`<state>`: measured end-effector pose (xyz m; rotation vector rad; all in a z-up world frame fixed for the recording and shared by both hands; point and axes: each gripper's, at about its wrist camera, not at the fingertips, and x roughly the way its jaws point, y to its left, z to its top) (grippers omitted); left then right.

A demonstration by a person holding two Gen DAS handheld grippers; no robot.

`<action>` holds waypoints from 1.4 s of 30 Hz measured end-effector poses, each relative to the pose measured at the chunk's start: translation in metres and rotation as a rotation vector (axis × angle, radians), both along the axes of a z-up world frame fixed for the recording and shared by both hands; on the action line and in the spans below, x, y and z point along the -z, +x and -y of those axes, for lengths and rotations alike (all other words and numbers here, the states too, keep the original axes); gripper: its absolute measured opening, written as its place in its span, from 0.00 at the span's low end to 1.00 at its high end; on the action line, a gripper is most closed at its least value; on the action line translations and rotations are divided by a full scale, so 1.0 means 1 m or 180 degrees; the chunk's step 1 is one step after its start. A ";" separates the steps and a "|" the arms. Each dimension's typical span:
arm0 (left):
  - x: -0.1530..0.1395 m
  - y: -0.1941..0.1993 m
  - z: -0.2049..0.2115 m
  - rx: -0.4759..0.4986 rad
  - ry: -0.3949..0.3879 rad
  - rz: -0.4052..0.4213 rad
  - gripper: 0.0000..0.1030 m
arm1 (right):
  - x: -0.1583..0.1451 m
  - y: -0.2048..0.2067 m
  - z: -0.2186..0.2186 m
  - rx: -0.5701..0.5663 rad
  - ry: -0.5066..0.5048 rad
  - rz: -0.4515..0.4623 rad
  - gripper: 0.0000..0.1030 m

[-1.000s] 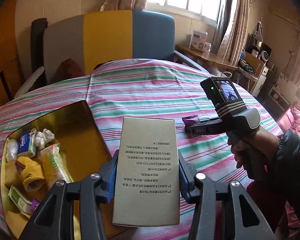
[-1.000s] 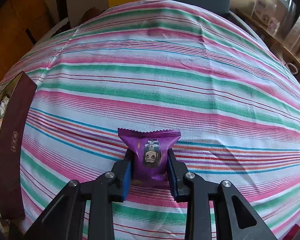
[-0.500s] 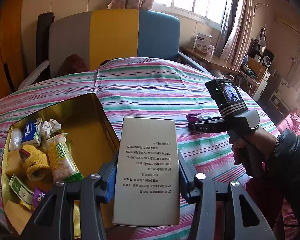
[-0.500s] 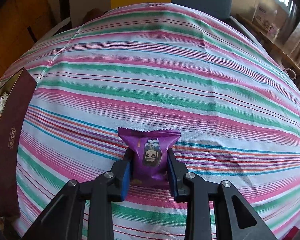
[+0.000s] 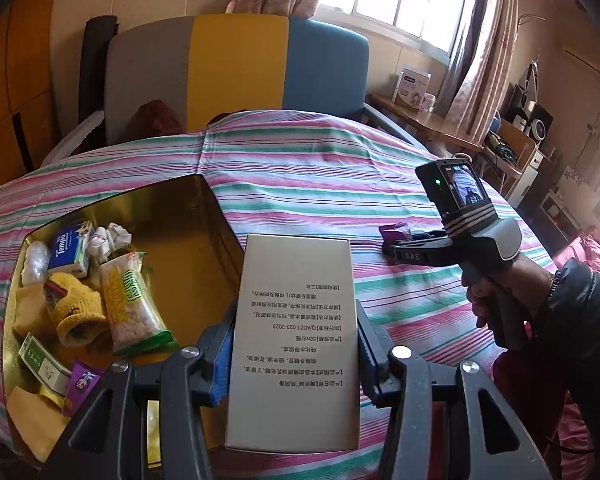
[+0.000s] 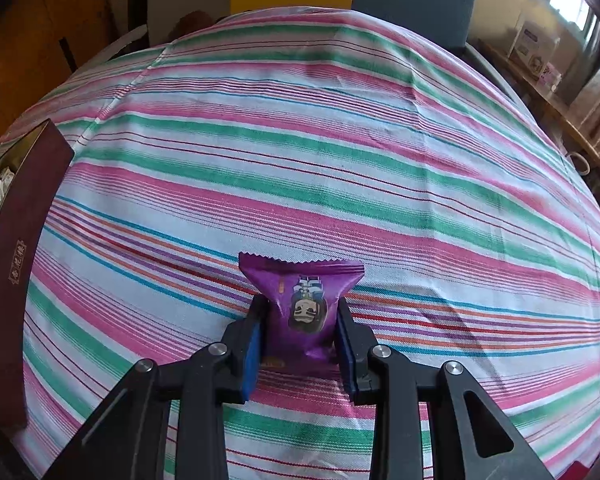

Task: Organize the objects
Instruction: 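Carry the beige box into the gold tray and open the left gripper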

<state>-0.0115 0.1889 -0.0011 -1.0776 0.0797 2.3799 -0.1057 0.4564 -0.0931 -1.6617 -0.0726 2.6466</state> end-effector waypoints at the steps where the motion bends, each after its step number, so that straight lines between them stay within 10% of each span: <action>1: 0.000 -0.001 0.002 -0.0019 0.0003 0.0008 0.49 | 0.000 0.000 0.002 -0.0025 0.0038 -0.0010 0.32; 26: 0.021 -0.031 0.141 -0.0851 0.0428 0.0501 0.49 | 0.001 0.000 0.009 -0.0130 0.0254 -0.0061 0.33; 42: 0.019 -0.125 0.090 -0.0937 0.0981 0.0836 0.49 | 0.000 -0.001 0.013 -0.0206 0.0408 -0.0065 0.33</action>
